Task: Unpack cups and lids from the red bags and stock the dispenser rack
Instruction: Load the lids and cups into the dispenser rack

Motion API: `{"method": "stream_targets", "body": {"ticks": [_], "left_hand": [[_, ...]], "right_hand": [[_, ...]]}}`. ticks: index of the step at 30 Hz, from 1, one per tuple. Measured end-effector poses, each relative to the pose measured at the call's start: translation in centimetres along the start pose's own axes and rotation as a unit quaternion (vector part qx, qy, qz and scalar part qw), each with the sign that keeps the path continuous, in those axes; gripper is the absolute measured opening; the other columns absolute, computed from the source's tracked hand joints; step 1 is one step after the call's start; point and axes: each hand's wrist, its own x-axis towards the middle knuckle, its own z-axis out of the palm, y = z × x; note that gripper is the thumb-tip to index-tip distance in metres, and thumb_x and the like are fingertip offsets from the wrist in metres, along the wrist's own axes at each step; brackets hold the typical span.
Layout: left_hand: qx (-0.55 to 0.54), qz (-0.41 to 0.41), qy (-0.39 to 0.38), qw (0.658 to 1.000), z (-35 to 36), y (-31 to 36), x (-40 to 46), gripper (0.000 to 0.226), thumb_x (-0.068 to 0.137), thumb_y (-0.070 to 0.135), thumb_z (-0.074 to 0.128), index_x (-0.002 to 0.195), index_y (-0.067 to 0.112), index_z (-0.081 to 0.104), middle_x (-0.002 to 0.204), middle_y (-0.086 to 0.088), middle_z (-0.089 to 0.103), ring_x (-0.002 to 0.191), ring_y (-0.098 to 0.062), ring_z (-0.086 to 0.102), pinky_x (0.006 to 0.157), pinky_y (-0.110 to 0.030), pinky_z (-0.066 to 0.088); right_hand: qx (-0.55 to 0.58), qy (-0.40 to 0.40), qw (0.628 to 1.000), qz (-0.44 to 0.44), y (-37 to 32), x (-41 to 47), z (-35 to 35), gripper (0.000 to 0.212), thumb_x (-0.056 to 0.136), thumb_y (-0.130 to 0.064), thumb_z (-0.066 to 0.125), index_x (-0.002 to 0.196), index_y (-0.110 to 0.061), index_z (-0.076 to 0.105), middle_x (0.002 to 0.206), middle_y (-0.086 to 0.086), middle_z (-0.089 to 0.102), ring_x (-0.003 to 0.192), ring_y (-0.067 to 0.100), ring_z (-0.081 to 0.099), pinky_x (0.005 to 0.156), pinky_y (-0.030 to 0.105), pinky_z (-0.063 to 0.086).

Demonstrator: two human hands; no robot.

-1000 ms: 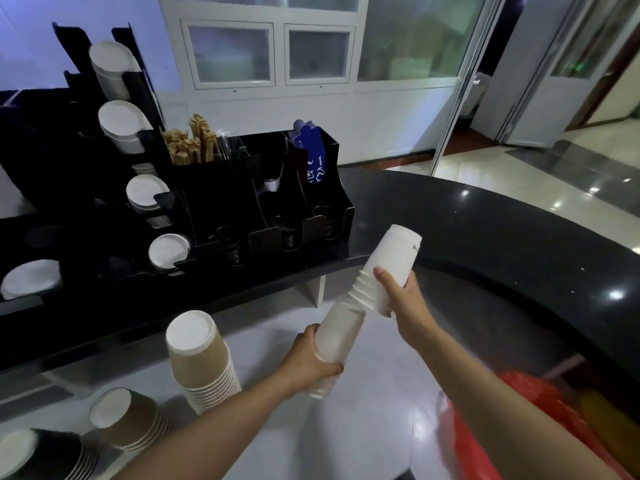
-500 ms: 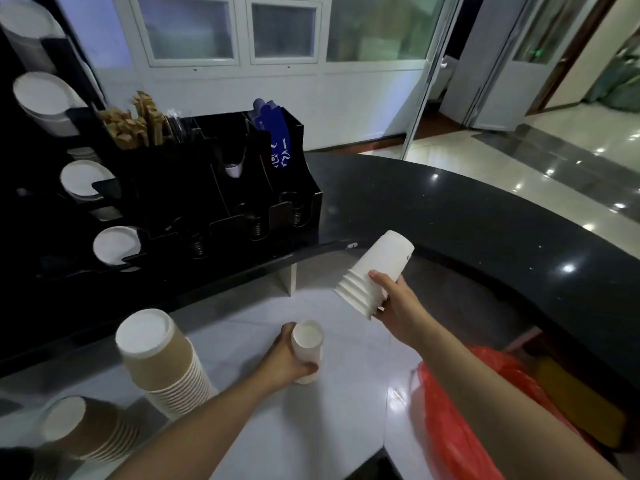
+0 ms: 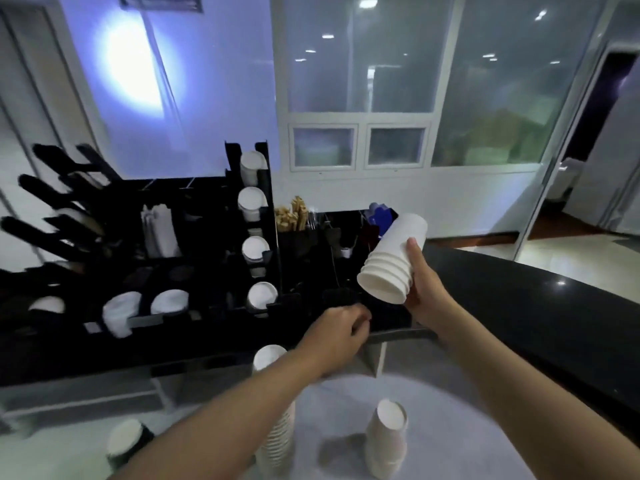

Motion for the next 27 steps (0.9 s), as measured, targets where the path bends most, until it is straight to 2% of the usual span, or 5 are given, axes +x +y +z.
{"method": "stream_targets", "body": {"ticks": [6,8,14,19,27], "left_hand": [[0.086,0.000,0.088,0.992,-11.6,-1.5,0.5,0.028,0.104,0.018,0.048,0.127,0.014,0.063,0.112,-0.003,0.073,0.105,-0.017,0.067,0.089,-0.035,0.054],[0.095,-0.026,0.097,0.990,-14.5,-3.1,0.2,0.031,0.104,0.014,0.045,0.131,0.012,0.061,0.118,-0.003,0.070,0.108,-0.016,0.065,0.092,-0.029,0.052],[0.278,-0.058,0.123,0.951,-18.5,-9.4,-1.2,0.043,0.095,0.015,0.048,0.137,0.010,0.057,0.141,-0.004,0.055,0.131,-0.023,0.050,0.102,-0.040,0.049],[0.310,-0.087,0.061,0.945,-18.3,-13.3,-2.0,0.063,0.098,0.022,0.044,0.158,0.016,0.029,0.166,0.002,0.023,0.153,-0.015,0.019,0.118,-0.037,0.033],[0.300,-0.070,0.076,0.948,-17.7,-14.9,-2.2,0.067,0.098,0.020,0.044,0.161,0.019,0.020,0.168,0.004,0.017,0.154,-0.014,0.014,0.119,-0.035,0.026]], "right_hand": [[-0.105,-0.011,0.993,-0.044,-3.7,3.7,9.9,0.074,0.066,-0.067,0.075,0.119,-0.016,0.063,0.108,0.008,0.076,0.097,0.028,0.074,0.087,0.046,0.059],[-0.140,-0.010,0.989,-0.055,-4.0,4.7,13.0,0.073,0.061,-0.068,0.075,0.113,-0.019,0.062,0.103,0.004,0.075,0.089,0.024,0.074,0.068,0.038,0.060],[-0.209,-0.079,0.952,-0.208,-3.0,7.3,19.0,0.023,0.080,-0.037,0.077,0.099,-0.042,0.066,0.091,-0.017,0.074,0.086,0.003,0.070,0.062,0.014,0.053],[-0.353,-0.071,0.914,-0.187,0.1,9.1,20.6,0.074,0.076,-0.041,0.084,0.134,-0.023,0.042,0.122,-0.007,0.061,0.111,0.015,0.060,0.094,0.037,0.053],[-0.488,-0.082,0.843,-0.210,5.0,11.2,20.8,0.085,0.072,-0.043,0.086,0.142,-0.031,0.038,0.132,-0.017,0.049,0.131,0.014,0.046,0.102,0.031,0.041]]}}
